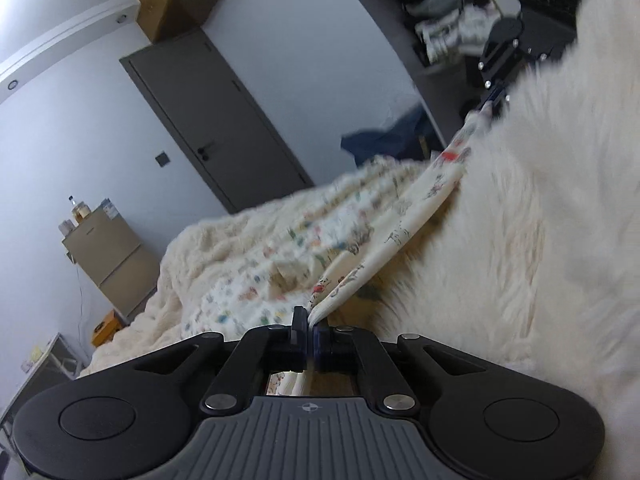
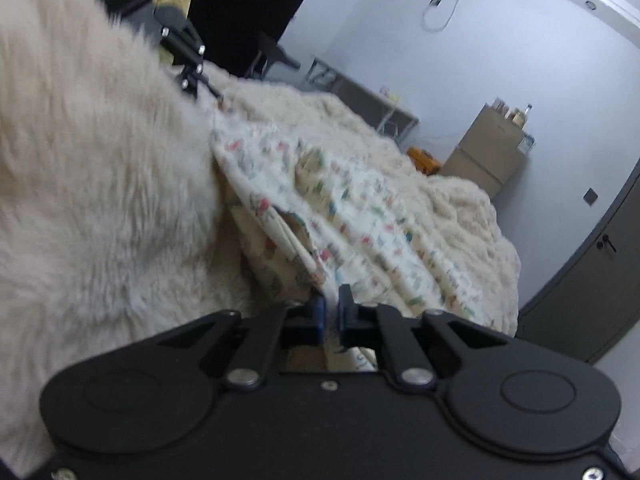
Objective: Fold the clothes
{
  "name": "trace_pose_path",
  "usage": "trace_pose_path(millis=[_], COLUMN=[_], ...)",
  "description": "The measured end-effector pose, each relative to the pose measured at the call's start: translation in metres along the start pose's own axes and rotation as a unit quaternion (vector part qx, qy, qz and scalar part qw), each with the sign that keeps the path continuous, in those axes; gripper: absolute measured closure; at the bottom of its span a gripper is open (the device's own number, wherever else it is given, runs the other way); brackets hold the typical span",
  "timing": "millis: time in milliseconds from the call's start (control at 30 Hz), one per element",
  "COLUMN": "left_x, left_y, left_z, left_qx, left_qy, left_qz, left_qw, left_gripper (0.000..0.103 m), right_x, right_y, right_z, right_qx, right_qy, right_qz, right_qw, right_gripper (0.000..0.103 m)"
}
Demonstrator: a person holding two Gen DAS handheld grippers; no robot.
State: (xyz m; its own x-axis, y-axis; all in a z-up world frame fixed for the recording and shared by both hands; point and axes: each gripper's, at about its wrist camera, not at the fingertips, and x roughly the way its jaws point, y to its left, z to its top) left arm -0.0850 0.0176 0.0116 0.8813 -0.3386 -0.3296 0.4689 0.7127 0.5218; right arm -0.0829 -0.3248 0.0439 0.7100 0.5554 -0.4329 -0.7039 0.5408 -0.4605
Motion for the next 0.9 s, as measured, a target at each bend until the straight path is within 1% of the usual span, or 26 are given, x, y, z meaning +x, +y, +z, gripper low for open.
trace_pose_path(millis=[67,100,167,200,233,300,333,367,400,433,467,500,533,567,600,633,667,700,733,767,800,867,900], left_x=[-0.018,-0.023,-0.035,-0.039,-0.043,-0.046,-0.048,-0.048,-0.047,-0.048,-0.048,-0.049,-0.053,-0.056,-0.058,-0.061,-0.064,-0.065,-0.064,-0.062,-0.058,-0.051,-0.049], left_y=[0.015,0.016,0.014,0.013,0.010,0.006,0.003,0.002,0.004,0.006,0.008,0.011,0.016,0.021,0.024,0.029,0.034,0.038,0.041,0.042,0.040,0.034,0.031], left_z=[0.007,0.010,0.012,0.012,0.011,0.008,0.006,0.005,0.006,0.006,0.006,0.006,0.006,0.006,0.006,0.005,0.004,0.004,0.004,0.005,0.007,0.009,0.009], left_qx=[-0.027,-0.025,-0.022,-0.021,-0.016,-0.010,-0.004,-0.002,-0.005,-0.010,-0.015,-0.023,-0.037,-0.049,-0.064,-0.086,-0.108,-0.132,-0.152,-0.157,-0.154,-0.141,-0.135], left_qy=[-0.026,-0.033,-0.042,-0.043,-0.043,-0.038,-0.037,-0.038,-0.037,-0.037,-0.037,-0.041,-0.053,-0.062,-0.071,-0.085,-0.098,-0.107,-0.104,-0.090,-0.073,-0.047,-0.043], left_qz=[-0.013,-0.019,-0.034,-0.046,-0.067,-0.104,-0.125,-0.126,-0.125,-0.122,-0.119,-0.117,-0.117,-0.117,-0.118,-0.119,-0.120,-0.116,-0.105,-0.090,-0.074,-0.053,-0.055], left_qw=[0.9992,0.9989,0.9983,0.9978,0.9967,0.9938,0.9915,0.9913,0.9914,0.9917,0.9920,0.9920,0.9911,0.9900,0.9884,0.9856,0.9820,0.9786,0.9773,0.9792,0.9826,0.9874,0.9883], left_gripper=[0.103,0.103,0.103,0.103,0.102,0.091,0.075,0.059,0.054,0.053,0.048,0.045,0.038,0.031,0.027,0.021,0.017,0.015,0.015,0.015,0.015,0.015,0.014], right_x=[-0.018,-0.024,-0.036,-0.040,-0.044,-0.046,-0.045,-0.045,-0.046,-0.047,-0.048,-0.051,-0.056,-0.060,-0.063,-0.063,-0.058,-0.050,-0.040,-0.025,-0.009,0.009,0.017], right_y=[-0.011,-0.011,-0.008,-0.007,-0.005,0.000,0.004,0.006,0.007,0.008,0.009,0.005,-0.001,-0.009,-0.020,-0.038,-0.053,-0.064,-0.077,-0.091,-0.099,-0.101,-0.099], right_z=[0.009,0.012,0.017,0.019,0.021,0.021,0.019,0.017,0.015,0.014,0.012,0.011,0.011,0.011,0.010,0.008,0.009,0.012,0.011,0.007,0.003,-0.004,-0.008], right_qx=[0.011,0.007,-0.008,-0.014,-0.019,-0.033,-0.045,-0.054,-0.060,-0.066,-0.072,-0.070,-0.062,-0.045,-0.018,0.031,0.079,0.110,0.158,0.217,0.252,0.268,0.273], right_qy=[-0.032,-0.036,-0.036,-0.031,-0.024,0.009,0.033,0.047,0.056,0.064,0.073,0.069,0.059,0.046,0.030,0.003,-0.015,-0.021,-0.025,-0.020,-0.006,0.015,0.025], right_qz=[0.005,0.012,0.030,0.046,0.063,0.101,0.119,0.128,0.131,0.134,0.138,0.139,0.138,0.137,0.136,0.127,0.117,0.110,0.097,0.076,0.055,0.034,0.028], right_qw=[0.999,0.999,0.999,0.998,0.998,0.994,0.991,0.989,0.988,0.987,0.985,0.985,0.987,0.988,0.990,0.991,0.990,0.988,0.982,0.973,0.966,0.963,0.961], right_gripper=[0.099,0.099,0.099,0.099,0.099,0.098,0.097,0.095,0.092,0.089,0.082,0.070,0.064,0.056,0.052,0.050,0.044,0.041,0.040,0.039,0.039,0.038,0.037])
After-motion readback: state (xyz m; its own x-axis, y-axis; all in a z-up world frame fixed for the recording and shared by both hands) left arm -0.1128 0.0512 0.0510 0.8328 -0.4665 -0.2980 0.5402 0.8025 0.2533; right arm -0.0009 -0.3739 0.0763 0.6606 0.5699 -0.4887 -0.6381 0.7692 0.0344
